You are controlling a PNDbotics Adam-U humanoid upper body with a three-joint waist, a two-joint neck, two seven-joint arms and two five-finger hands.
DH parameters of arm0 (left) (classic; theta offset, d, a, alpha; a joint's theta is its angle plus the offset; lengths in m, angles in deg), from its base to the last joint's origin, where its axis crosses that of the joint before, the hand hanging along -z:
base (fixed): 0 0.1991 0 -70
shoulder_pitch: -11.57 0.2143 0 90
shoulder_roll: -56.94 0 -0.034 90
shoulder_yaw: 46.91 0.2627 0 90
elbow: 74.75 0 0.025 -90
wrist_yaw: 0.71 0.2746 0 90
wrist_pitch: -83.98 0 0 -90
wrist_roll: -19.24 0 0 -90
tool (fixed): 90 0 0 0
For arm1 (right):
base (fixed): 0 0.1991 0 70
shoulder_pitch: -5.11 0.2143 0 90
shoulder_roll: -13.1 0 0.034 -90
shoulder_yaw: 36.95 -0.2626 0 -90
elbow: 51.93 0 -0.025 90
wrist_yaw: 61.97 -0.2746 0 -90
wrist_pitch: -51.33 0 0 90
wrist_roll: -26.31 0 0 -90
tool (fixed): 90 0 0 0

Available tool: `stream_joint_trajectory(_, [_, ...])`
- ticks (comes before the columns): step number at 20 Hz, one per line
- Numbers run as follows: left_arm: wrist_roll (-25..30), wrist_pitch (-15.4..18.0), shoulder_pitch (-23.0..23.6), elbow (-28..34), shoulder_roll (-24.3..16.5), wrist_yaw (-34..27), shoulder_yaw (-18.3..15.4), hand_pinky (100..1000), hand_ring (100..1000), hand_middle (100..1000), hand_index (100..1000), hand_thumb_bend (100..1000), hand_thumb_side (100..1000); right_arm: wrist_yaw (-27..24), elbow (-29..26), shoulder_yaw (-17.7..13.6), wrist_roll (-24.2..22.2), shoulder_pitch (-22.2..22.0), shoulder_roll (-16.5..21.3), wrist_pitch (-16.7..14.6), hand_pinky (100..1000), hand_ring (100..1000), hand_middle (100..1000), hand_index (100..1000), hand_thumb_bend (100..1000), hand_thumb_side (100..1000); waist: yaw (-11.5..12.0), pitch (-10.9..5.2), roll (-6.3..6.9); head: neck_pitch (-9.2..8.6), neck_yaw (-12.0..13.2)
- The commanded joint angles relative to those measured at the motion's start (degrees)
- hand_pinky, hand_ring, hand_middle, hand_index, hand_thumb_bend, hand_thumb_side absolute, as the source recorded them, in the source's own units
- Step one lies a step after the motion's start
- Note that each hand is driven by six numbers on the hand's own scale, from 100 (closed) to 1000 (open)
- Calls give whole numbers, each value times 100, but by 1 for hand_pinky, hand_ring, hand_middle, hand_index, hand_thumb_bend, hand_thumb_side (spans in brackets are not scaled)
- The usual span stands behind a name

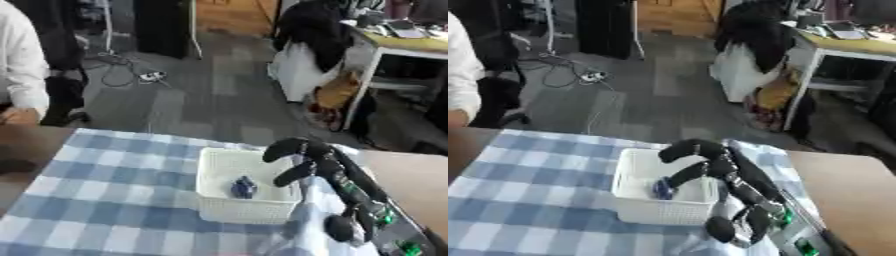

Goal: Pick up objects on the table and place them in the box.

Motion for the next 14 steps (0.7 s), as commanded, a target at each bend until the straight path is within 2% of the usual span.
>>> stream_joint_trajectory(1, [-62,-9,21,93,-157,58,-106,712,576,937,724,100,786,-607,-761,-263,-426,-227,-299,444,790,766,816,751,331,1000,-92,-128,77,205,132])
stream_joint_trajectory(4, [-129,-15,106,93,-193,95,-165,711,576,936,725,100,785,-1094,-1032,-363,-801,-452,-661,738,776,766,810,766,310,1000,-238,-170,146,434,222])
stream_joint_trajectory(10, [-222,-39,260,93,-291,172,-230,711,578,934,725,100,784,-2003,-1068,-396,-1514,-525,-857,745,738,752,798,767,247,1000,-416,-240,192,943,380])
stream_joint_trajectory(14, [-239,-41,290,93,-307,191,-235,711,578,934,725,100,783,-2543,-1068,-428,-1843,-537,-917,890,718,744,789,766,194,1000,-464,-252,197,1009,429])
